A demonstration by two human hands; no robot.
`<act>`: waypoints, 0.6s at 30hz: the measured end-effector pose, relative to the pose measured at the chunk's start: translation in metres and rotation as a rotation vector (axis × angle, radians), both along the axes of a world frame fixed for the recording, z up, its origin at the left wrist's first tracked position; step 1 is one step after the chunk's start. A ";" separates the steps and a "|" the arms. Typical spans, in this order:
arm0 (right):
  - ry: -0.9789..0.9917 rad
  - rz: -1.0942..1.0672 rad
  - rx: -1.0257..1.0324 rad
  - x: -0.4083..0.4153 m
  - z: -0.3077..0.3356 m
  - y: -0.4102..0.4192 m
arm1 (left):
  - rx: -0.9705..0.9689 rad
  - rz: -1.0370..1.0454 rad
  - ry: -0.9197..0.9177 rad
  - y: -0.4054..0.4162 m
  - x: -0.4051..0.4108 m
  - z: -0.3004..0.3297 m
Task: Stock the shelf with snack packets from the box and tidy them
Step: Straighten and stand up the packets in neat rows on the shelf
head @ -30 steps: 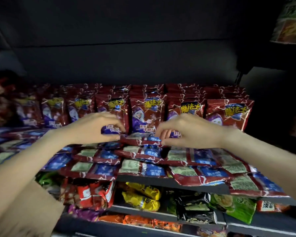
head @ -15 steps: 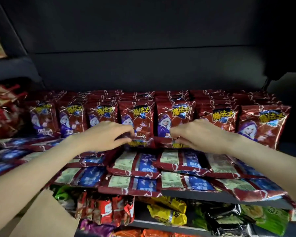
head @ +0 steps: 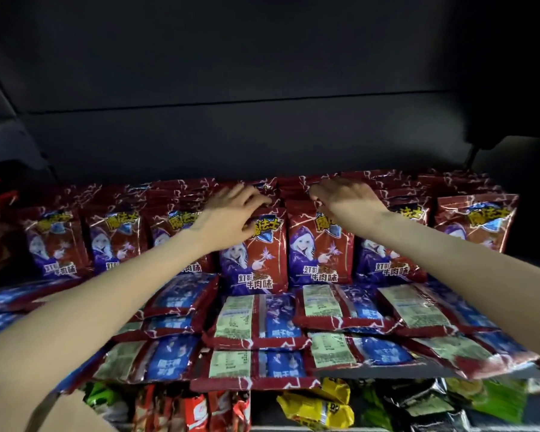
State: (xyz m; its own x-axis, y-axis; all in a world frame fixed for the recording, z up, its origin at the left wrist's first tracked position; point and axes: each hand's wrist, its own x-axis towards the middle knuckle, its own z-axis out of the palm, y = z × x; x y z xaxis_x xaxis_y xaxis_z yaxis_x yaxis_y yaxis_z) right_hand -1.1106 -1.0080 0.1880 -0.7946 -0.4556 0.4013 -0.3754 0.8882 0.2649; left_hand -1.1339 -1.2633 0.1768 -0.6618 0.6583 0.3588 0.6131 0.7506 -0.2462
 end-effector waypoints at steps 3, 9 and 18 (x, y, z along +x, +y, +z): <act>0.217 0.139 0.045 0.015 -0.016 0.001 | -0.014 -0.059 0.025 -0.002 0.015 -0.011; 0.042 0.028 0.356 0.017 -0.056 0.009 | -0.330 0.126 -0.085 0.006 0.013 -0.048; -0.010 0.060 0.406 0.005 -0.063 0.019 | -0.288 0.079 0.109 -0.012 0.004 -0.058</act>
